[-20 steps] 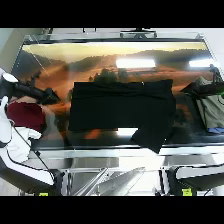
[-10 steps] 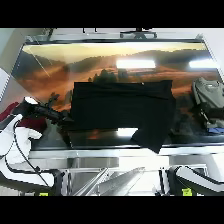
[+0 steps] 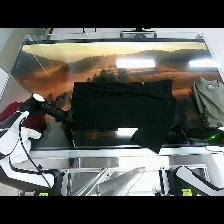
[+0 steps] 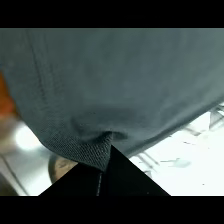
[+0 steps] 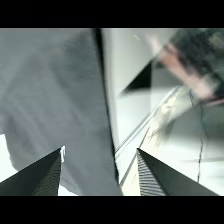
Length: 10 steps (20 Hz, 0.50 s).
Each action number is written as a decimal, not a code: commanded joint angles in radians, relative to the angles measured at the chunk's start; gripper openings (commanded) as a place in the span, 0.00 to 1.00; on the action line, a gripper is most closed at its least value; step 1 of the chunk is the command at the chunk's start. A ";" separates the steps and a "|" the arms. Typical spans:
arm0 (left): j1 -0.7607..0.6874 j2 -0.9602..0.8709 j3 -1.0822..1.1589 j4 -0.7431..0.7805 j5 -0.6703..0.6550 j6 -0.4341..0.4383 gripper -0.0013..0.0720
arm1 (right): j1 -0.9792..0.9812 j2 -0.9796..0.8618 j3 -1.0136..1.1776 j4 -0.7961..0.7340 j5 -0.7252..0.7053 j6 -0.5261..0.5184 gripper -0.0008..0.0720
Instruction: Fold the shirts.
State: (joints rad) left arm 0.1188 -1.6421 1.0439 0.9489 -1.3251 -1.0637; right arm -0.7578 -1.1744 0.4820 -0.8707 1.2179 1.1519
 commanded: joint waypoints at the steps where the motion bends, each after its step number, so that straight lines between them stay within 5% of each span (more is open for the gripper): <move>1: -0.003 0.002 0.039 -0.035 -0.025 0.001 0.04 | 0.057 -0.021 -0.066 0.006 -0.102 -0.022 0.72; 6: -0.002 0.002 0.050 -0.035 -0.012 0.001 0.04 | 0.088 -0.084 -0.066 0.217 -0.122 -0.179 0.72; 10: -0.002 0.002 0.050 -0.034 -0.020 0.000 0.04 | 0.088 -0.109 -0.065 0.311 -0.096 -0.240 0.26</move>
State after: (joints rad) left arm 0.1165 -1.6409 1.0920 0.9154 -1.3396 -1.0634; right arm -0.6743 -1.2671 0.4175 -0.6533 1.0962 0.9665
